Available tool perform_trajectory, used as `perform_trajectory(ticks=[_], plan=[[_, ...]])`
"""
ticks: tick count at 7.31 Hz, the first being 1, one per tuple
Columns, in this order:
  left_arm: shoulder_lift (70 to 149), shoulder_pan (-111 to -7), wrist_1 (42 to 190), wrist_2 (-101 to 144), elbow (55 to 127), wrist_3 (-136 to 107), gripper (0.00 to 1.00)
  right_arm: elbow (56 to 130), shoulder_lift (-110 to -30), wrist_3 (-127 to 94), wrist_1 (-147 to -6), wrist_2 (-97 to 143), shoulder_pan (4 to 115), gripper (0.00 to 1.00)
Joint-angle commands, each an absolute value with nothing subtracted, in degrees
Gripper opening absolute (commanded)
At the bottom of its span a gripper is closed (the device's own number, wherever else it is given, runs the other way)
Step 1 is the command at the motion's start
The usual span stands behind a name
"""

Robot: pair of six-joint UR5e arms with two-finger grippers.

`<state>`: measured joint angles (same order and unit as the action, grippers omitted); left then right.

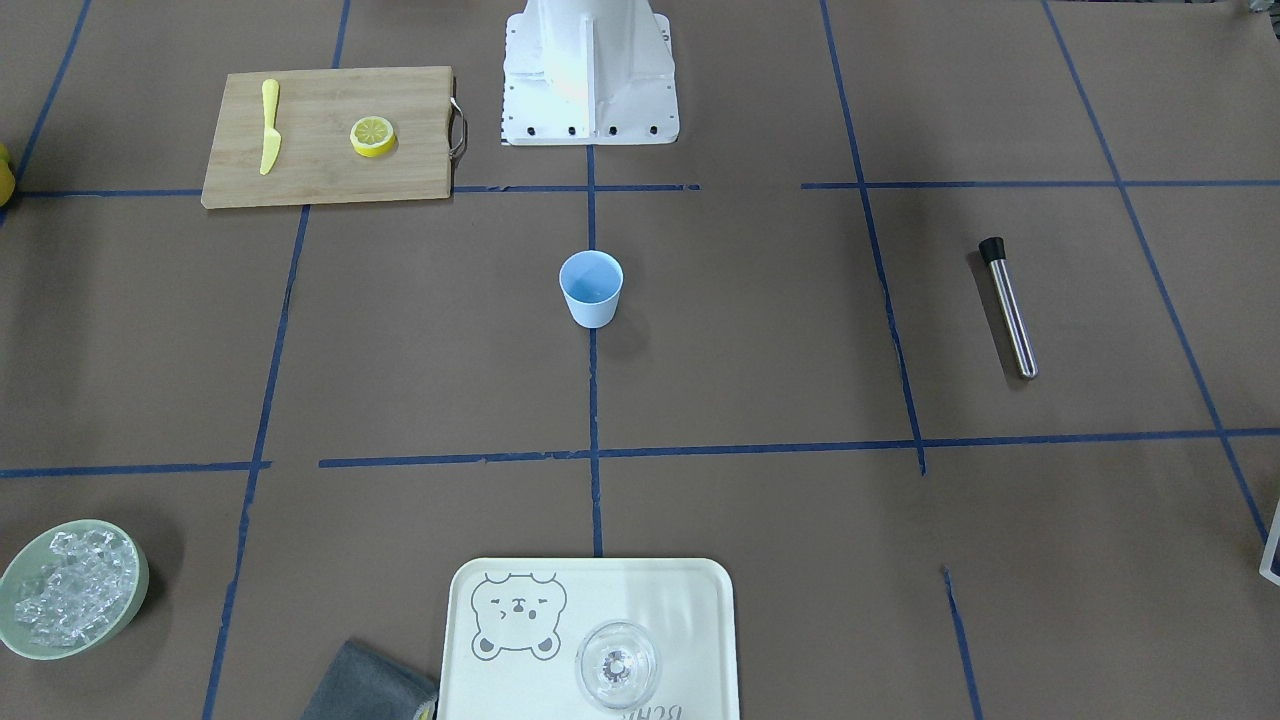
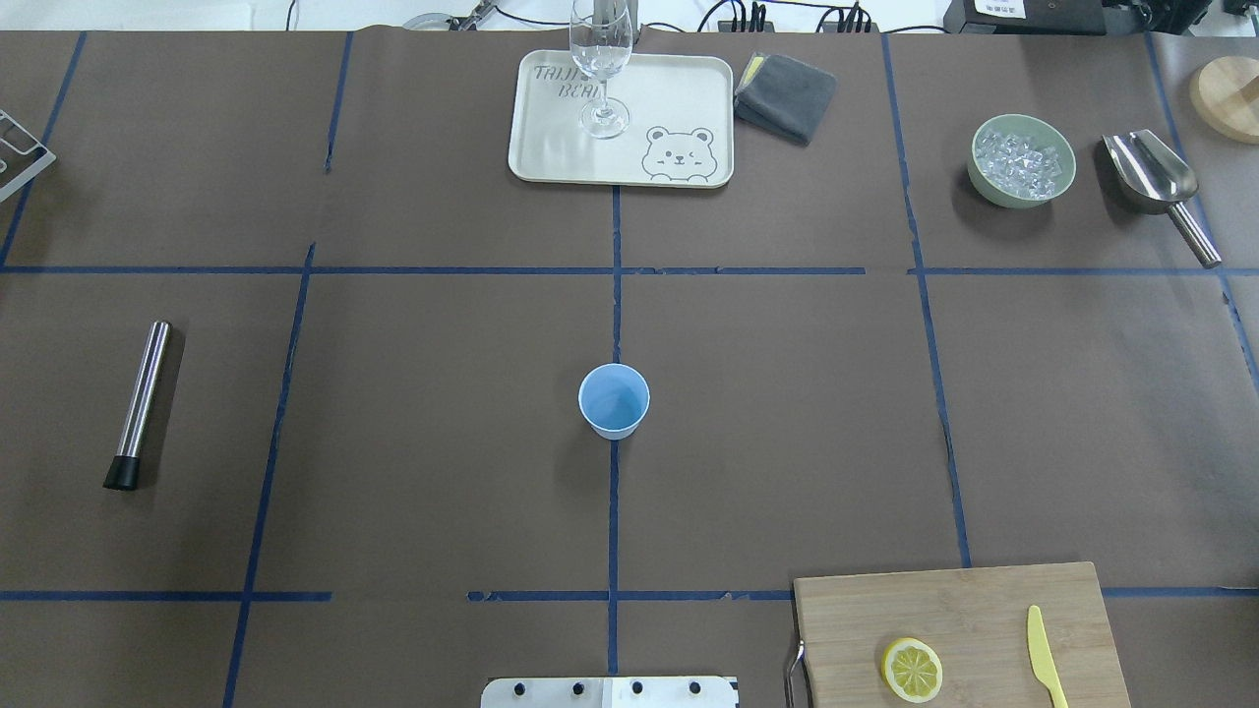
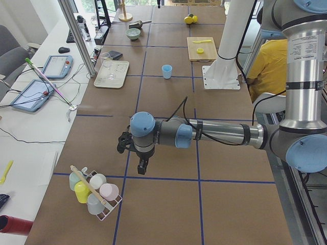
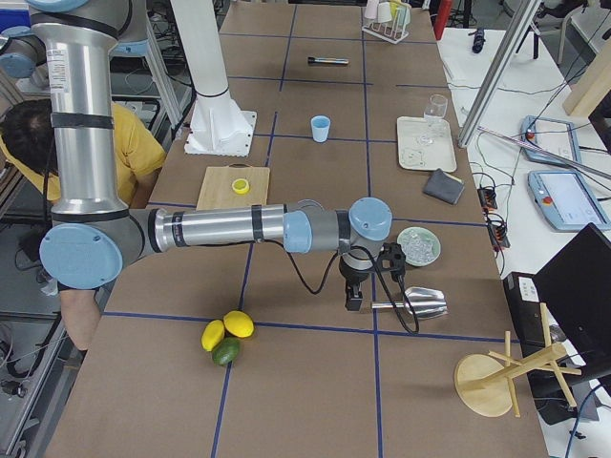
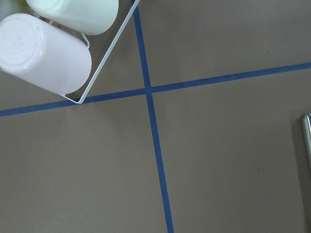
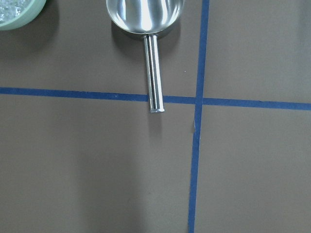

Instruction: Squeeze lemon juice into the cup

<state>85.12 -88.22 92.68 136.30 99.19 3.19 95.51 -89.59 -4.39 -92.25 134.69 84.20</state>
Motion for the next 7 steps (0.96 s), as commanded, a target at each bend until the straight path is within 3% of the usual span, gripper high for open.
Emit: perform_trajectory(ticks=[1,5,7], plan=[[85.1,-88.1,93.1,136.6,99.4,3.3,1.0,95.9,-90.4,-4.6,-92.2,137.4,84.2,1.0],[85.2,-88.0,97.5,139.7,99.1,3.3,1.0,97.4,-90.4,-5.3,-88.8,138.4,78.8,1.0],[85.0,-87.9,100.3,141.7,99.1,3.3,1.0,103.7,-92.4,-24.8,-81.1,139.7,70.3,1.0]])
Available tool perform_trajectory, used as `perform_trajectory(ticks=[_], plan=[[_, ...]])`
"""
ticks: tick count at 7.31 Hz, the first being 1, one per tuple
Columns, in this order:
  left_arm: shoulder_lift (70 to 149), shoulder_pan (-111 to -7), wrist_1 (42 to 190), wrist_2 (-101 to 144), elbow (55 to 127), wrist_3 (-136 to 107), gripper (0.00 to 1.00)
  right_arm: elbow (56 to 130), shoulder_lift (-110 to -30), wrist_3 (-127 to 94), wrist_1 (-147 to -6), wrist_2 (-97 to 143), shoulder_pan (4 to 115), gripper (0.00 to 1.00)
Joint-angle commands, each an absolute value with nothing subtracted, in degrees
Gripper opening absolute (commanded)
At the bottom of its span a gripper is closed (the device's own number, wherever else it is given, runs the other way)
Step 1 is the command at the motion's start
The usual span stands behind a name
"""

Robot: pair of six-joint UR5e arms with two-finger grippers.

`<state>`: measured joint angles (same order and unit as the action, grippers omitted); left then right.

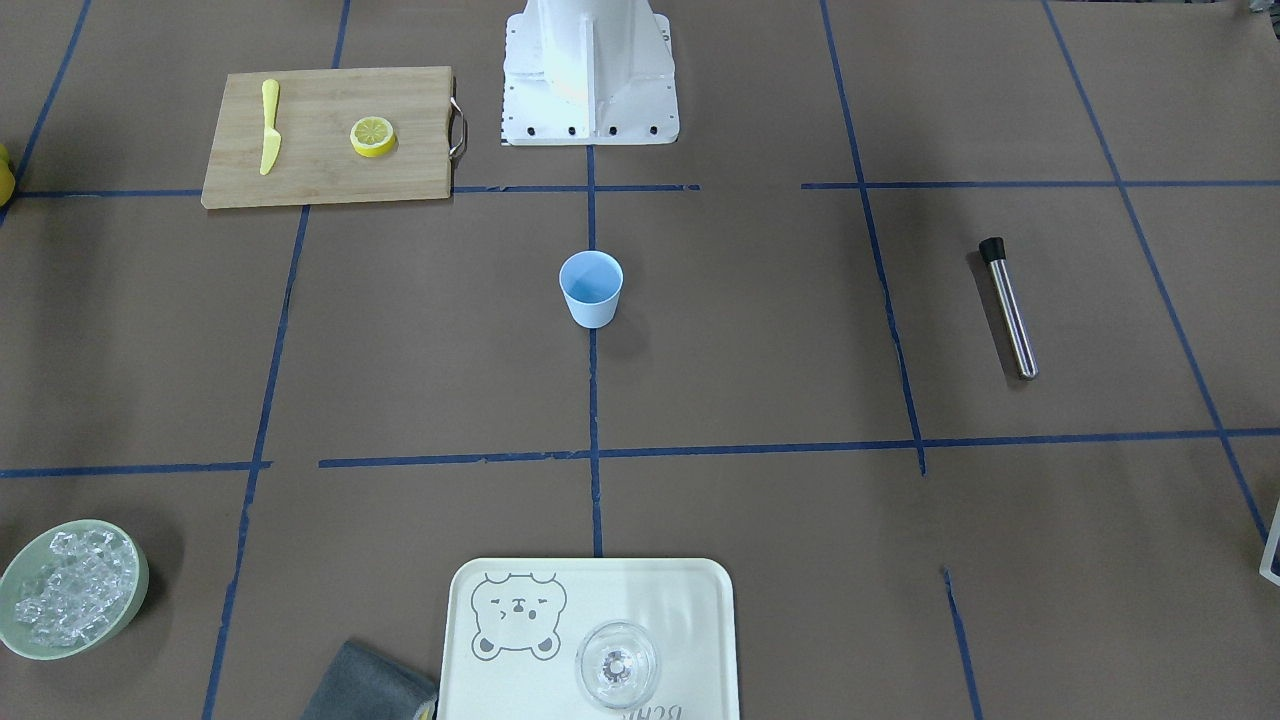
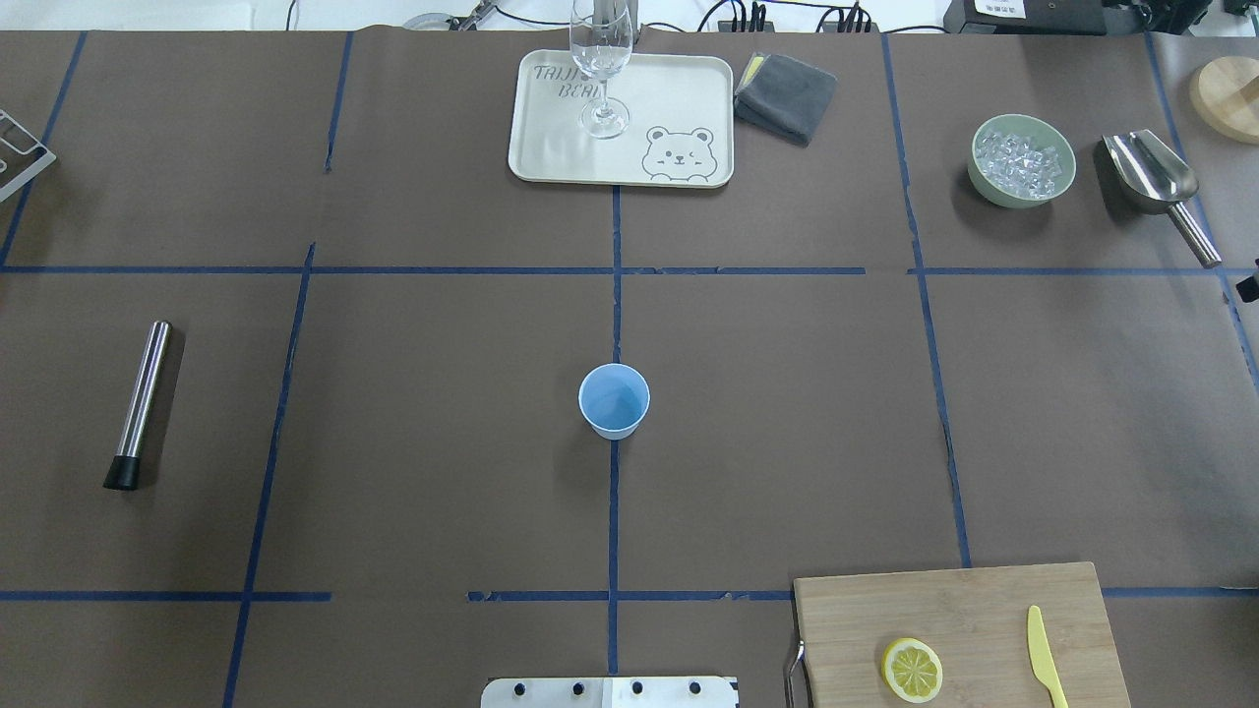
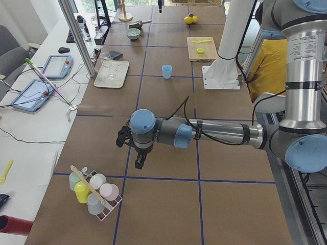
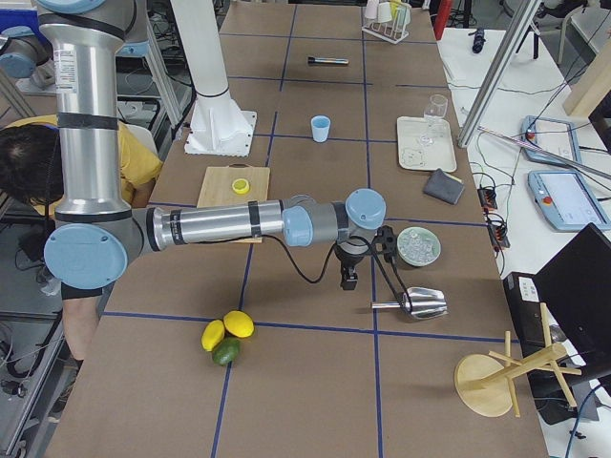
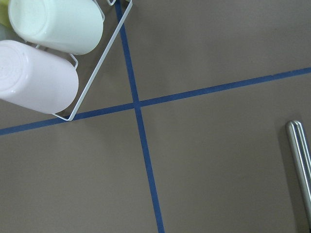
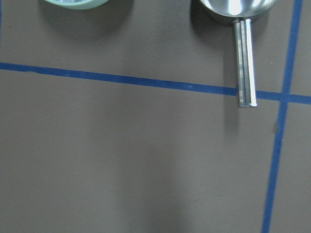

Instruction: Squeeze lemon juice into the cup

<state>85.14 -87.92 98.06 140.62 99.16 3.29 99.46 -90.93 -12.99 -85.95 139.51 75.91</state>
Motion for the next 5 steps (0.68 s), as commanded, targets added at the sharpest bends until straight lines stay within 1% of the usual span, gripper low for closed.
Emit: perform_trajectory(ticks=[1,2,3,4,5], plan=[[84.2,-87.9,102.1,141.7,98.9,3.3,1.0,108.5,-95.7,-36.4,-73.0,139.7,65.1,1.0],[83.9,-87.9,103.7,141.7,99.1,3.3,1.0,111.2,-98.1,-49.7,-62.9,138.8,58.8,1.0],[83.9,-87.9,104.2,141.7,99.0,3.3,1.0,114.7,-98.8,-63.1,-56.5,129.6,47.5,1.0],[83.9,-87.9,104.6,141.7,98.9,3.3,1.0,120.0,-99.1,-74.5,-56.5,118.7,34.7,1.0],[83.9,-87.9,104.7,141.6,98.8,3.3,1.0,123.5,-100.1,-82.4,-56.6,111.4,25.2,1.0]])
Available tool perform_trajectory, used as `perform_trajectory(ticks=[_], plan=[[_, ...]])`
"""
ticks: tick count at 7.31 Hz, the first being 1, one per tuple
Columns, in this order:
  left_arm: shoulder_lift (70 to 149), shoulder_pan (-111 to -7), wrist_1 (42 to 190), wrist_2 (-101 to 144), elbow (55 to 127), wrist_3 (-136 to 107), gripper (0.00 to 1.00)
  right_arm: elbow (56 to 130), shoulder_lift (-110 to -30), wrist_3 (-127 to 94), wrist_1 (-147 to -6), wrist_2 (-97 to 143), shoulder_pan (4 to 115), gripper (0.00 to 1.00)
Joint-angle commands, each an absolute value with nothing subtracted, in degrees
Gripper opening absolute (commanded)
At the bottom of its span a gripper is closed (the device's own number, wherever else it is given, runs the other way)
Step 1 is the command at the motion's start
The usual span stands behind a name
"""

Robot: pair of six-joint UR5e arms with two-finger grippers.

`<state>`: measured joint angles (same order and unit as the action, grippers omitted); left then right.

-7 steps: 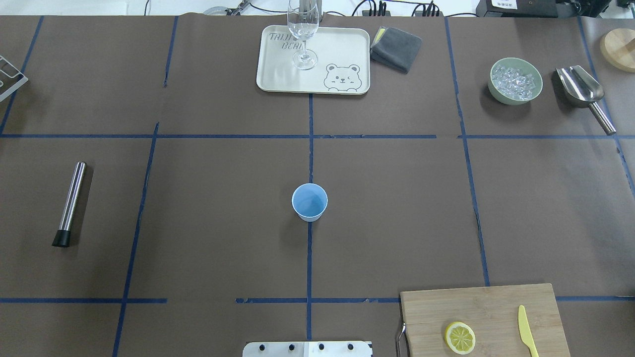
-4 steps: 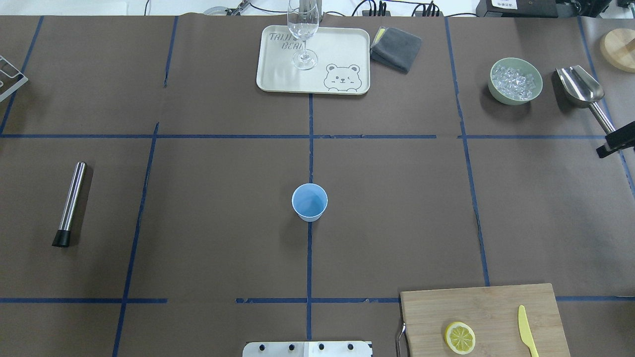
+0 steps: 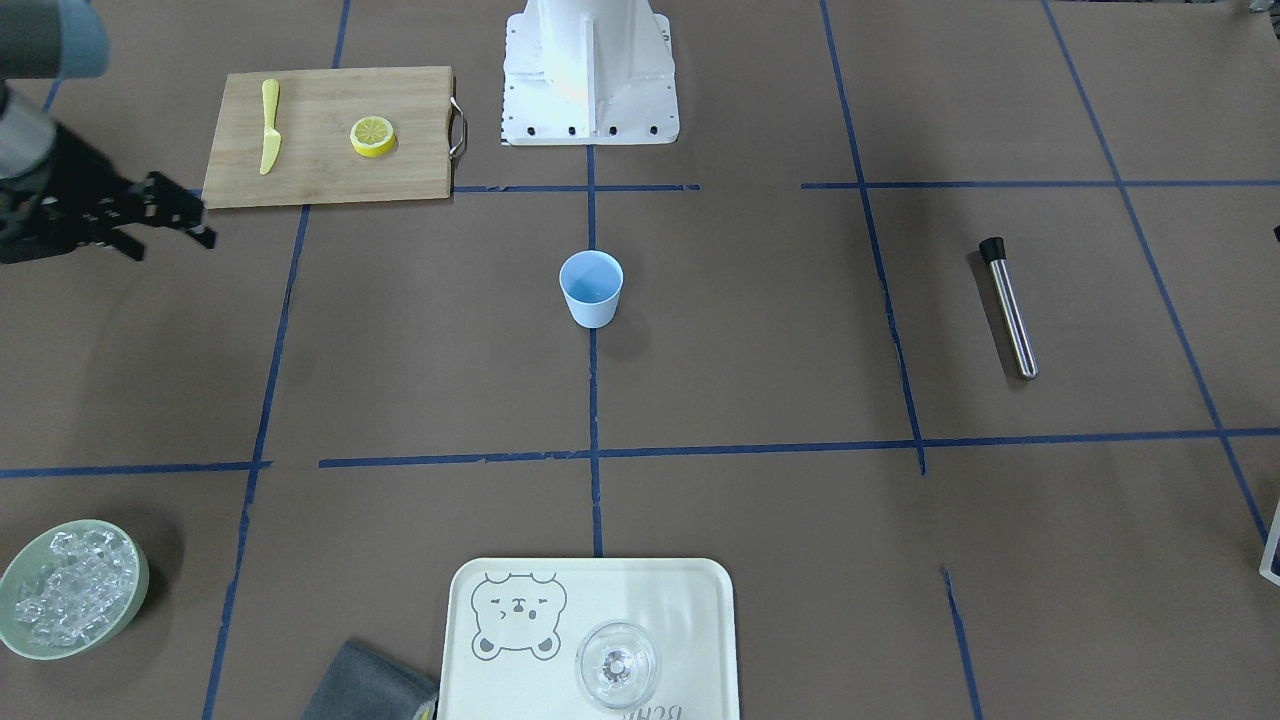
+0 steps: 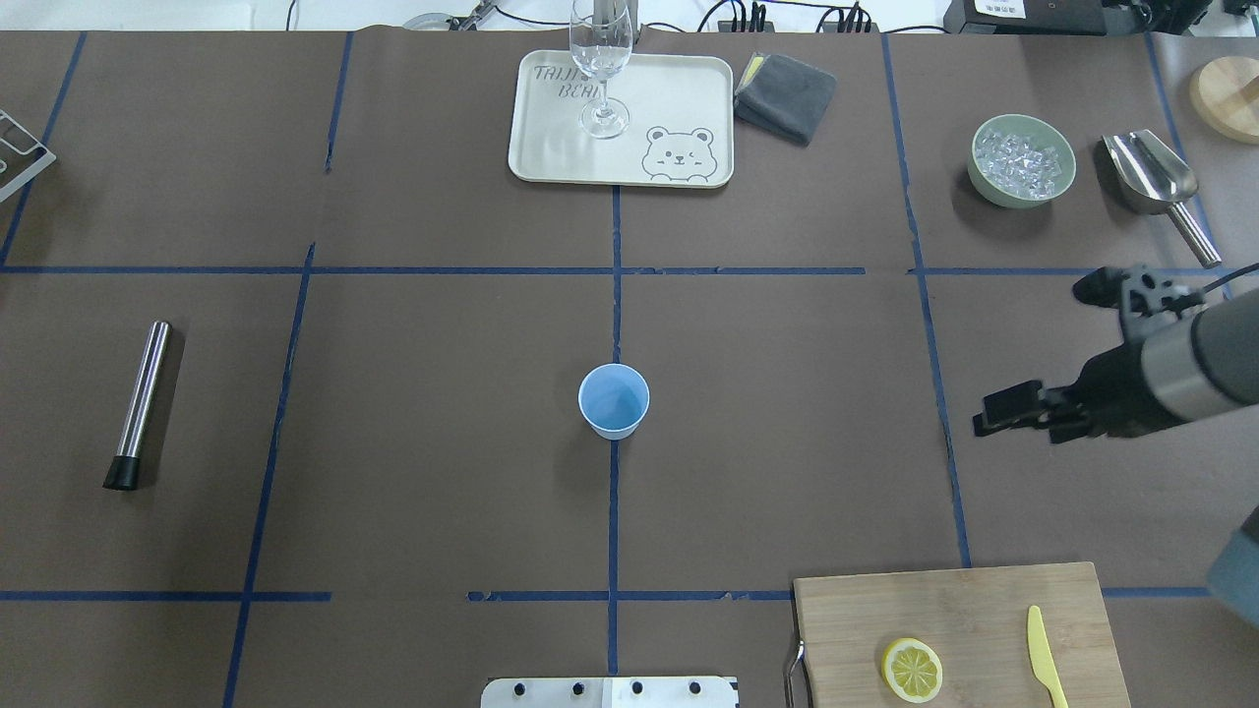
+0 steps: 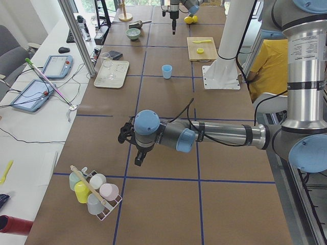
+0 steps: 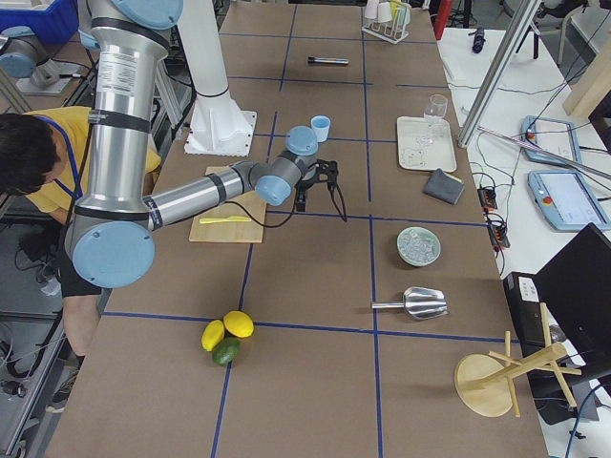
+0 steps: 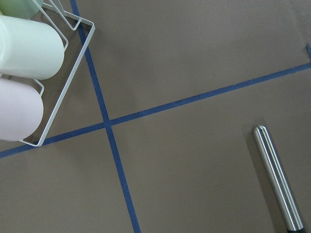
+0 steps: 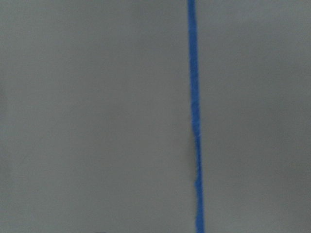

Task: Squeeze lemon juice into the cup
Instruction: 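Move the right gripper down over the lemon slice on the cutting board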

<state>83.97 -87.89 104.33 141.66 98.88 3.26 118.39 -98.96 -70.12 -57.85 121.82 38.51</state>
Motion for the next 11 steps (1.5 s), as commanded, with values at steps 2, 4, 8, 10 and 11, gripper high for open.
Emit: perform_trajectory(ticks=[2,4,8,10,11], plan=[[83.9,-87.9,106.3,141.6,98.8,2.9,1.0,126.3,-103.6,-87.1,-57.0,100.8,10.9,1.0],[83.8,-87.9,106.6,141.6,98.8,2.8,1.0,126.1,-105.0,-94.0,-58.2,89.0,0.0,1.0],[83.8,-87.9,106.6,141.7,98.8,2.8,1.0,125.2,-104.4,-95.6,-60.2,88.0,-1.1,1.0],[83.8,-87.9,106.6,141.7,98.8,2.9,1.0,124.5,-104.4,-96.1,-60.3,87.6,-1.8,1.0],[83.8,-87.9,106.6,141.7,98.8,2.9,1.0,124.5,-104.3,-96.1,-60.4,87.6,-2.1,1.0]])
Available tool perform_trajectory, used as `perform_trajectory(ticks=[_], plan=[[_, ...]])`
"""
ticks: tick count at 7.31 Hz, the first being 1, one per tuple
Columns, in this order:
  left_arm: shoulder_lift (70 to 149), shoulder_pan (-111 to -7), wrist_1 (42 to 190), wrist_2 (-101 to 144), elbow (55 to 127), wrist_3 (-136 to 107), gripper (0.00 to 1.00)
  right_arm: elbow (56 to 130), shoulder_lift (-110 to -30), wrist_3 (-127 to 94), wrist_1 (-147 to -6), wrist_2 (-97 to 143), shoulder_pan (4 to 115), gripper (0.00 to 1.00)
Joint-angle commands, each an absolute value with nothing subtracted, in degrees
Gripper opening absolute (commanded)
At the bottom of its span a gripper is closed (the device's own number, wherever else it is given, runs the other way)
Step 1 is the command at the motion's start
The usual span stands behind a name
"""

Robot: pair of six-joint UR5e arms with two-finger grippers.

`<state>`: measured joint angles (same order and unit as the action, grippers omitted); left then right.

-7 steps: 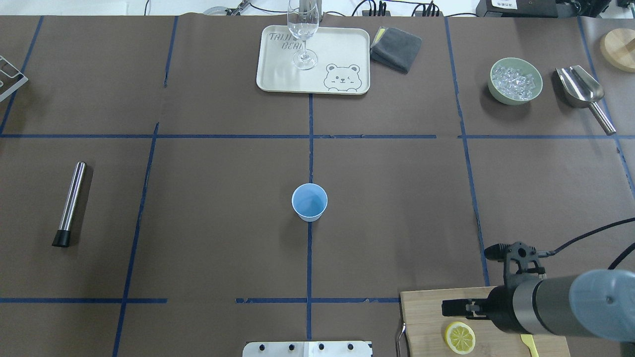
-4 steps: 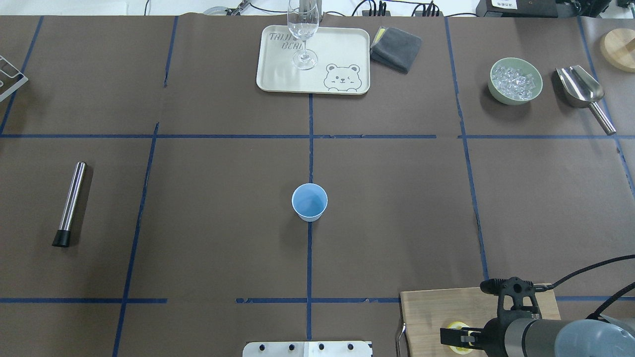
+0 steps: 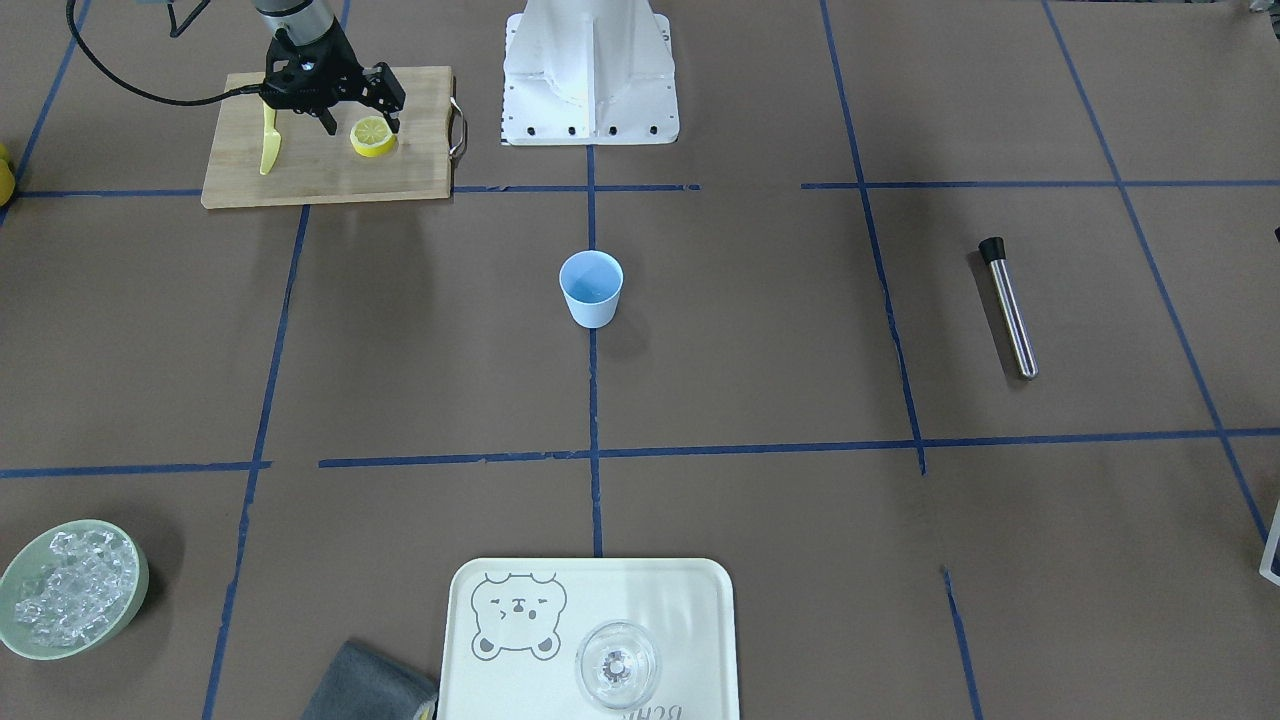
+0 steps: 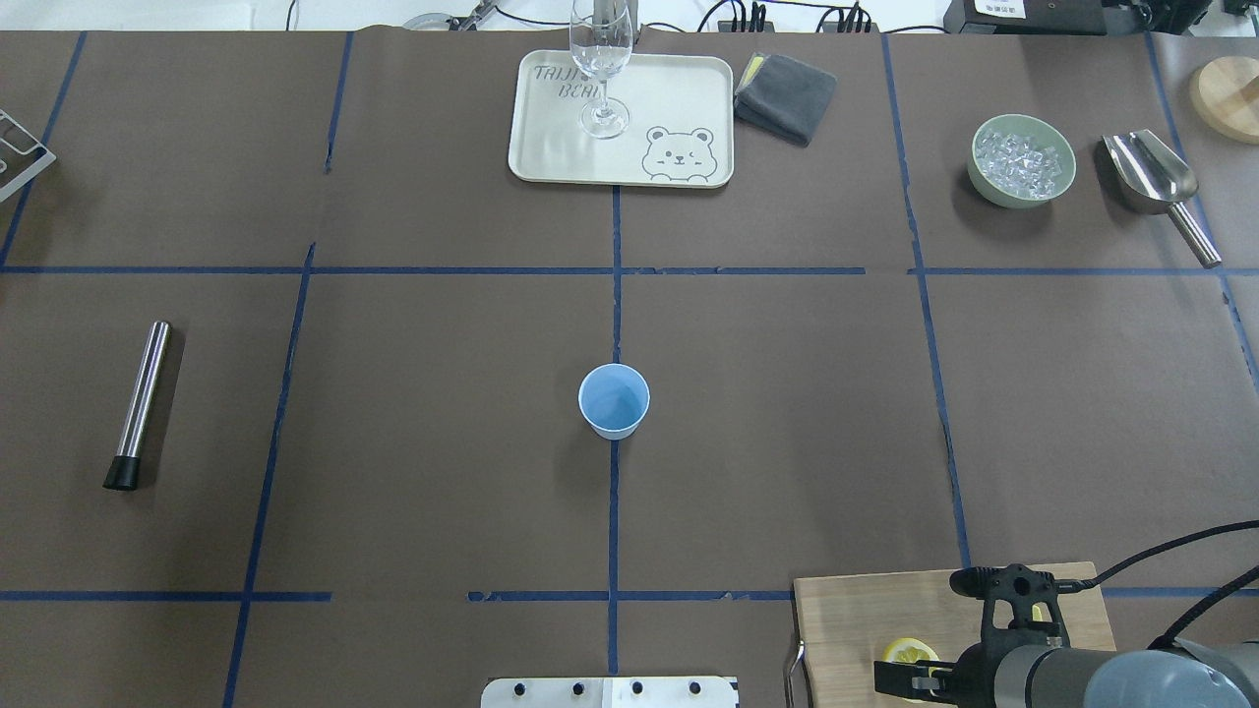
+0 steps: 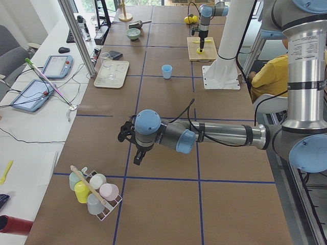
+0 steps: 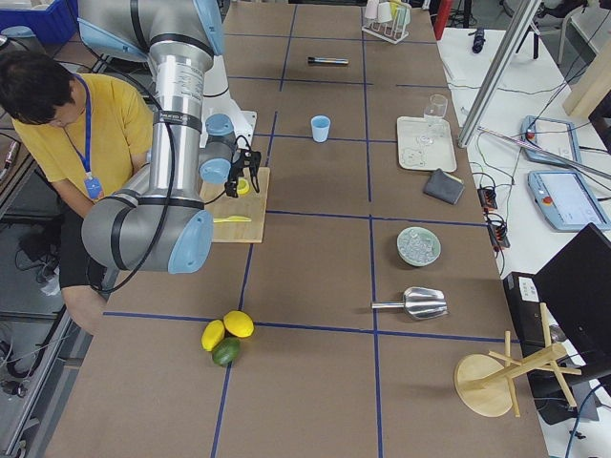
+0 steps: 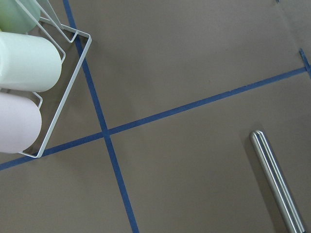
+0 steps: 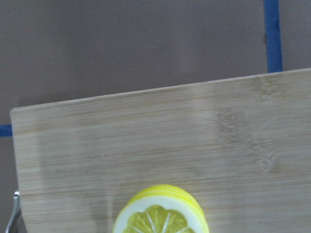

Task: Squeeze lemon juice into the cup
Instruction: 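Move the right gripper down over the lemon slice on the cutting board, then grasp the yellow lemon slice with the right gripper and lift it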

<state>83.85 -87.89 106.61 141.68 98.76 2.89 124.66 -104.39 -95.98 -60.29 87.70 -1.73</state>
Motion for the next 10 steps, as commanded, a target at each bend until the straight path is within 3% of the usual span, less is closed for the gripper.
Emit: perform_trajectory(ticks=[1,6,9,10], plan=[[83.8,-87.9,106.6,141.7,98.8,2.9,1.0,124.3,-104.5,-96.1,-60.4,87.2,-2.6,1.0],[83.8,-87.9,106.6,141.7,98.9,2.9,1.0,124.2,-102.4,-96.1,-62.8,86.0,-3.0,0.9],[82.9,-87.9,106.7,141.7,99.4,3.0,1.0,124.5,-102.4,-96.1,-62.8,86.0,-2.3,0.59],[82.7,-87.9,106.7,141.7,99.6,3.0,1.0,124.5,-102.4,-96.1,-62.8,86.0,-1.8,0.55]])
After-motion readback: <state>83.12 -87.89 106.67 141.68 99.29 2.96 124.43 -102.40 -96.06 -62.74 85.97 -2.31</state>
